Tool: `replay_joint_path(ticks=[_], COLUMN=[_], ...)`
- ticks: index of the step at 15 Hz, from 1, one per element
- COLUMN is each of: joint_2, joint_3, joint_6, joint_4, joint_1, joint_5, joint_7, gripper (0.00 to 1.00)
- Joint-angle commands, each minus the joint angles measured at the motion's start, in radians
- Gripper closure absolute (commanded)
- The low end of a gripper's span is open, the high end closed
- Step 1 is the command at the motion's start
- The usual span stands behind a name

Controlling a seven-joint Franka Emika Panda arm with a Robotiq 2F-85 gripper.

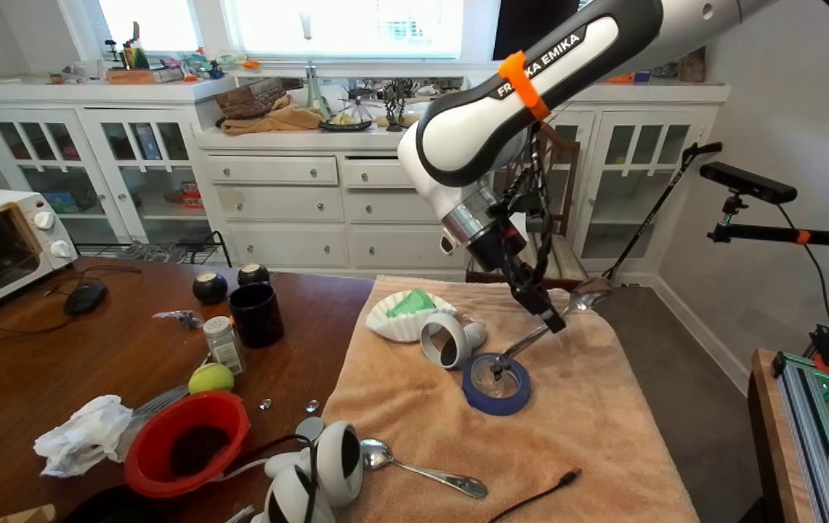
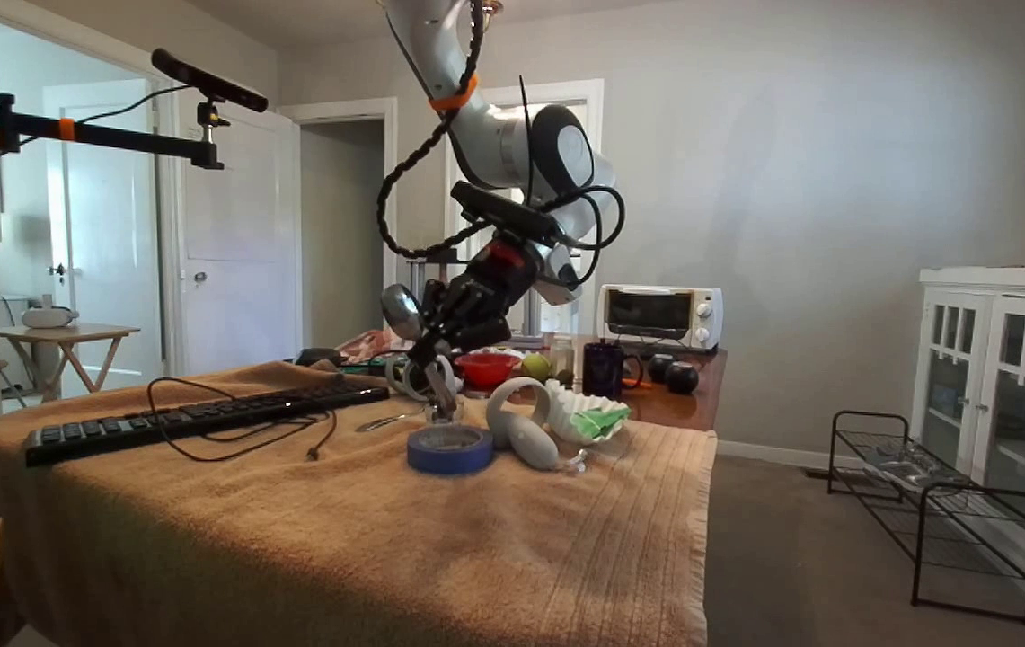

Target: Use one silver spoon to place the toy car in the glass cup.

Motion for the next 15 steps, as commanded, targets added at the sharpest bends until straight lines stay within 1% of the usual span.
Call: replay_joint_path(ticks=[1, 15], joint_2=[-0.029, -0.049], joint_3=[0.003, 0.02], joint_6=[-0.015, -0.014], joint_4=[-0.01, -0.008], joint_1=[0.003, 0.002], joint_5=[0.021, 0.045], joint_7=[0.014, -0.013], gripper=[0.99, 0.99])
